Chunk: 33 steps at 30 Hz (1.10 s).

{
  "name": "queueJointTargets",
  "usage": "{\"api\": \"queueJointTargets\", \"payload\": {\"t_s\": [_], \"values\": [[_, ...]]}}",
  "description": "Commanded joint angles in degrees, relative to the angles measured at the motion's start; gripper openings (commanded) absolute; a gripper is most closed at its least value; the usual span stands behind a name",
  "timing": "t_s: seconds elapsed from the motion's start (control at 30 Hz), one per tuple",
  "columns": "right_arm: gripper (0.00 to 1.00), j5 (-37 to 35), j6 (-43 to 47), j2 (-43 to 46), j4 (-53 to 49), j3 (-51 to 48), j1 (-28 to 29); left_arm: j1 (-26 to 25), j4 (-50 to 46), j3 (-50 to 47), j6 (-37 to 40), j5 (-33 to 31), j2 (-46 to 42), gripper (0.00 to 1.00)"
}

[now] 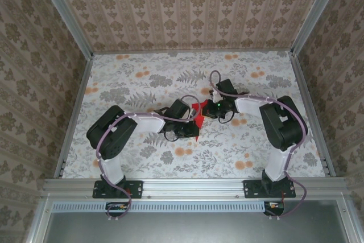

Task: Fold a paper plane with a square sheet of paper (fold left side to right side)
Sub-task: Fold the wing for the fifth time at the center of the table.

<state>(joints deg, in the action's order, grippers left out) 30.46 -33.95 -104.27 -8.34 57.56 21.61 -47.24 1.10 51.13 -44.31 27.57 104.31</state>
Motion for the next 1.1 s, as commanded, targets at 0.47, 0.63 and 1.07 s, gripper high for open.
{"api": "queueJointTargets", "payload": {"t_s": [0.47, 0.63, 1.07], "values": [[0.03, -1.3, -0.4, -2.3, 2.9, -2.6, 4.4, -1.1, -5.6, -1.3, 1.2, -3.8, 2.1, 0.11], [0.03, -4.2, 2.8, -4.2, -0.4, -0.6, 3.7, -1.1, -6.3, -1.4, 1.2, -4.0, 2.0, 0.11], [0.03, -4.4, 5.9, -6.9, -1.6, 3.9, -0.4, -1.1, -6.5, -1.5, 0.8, -3.7, 3.1, 0.11]]}}
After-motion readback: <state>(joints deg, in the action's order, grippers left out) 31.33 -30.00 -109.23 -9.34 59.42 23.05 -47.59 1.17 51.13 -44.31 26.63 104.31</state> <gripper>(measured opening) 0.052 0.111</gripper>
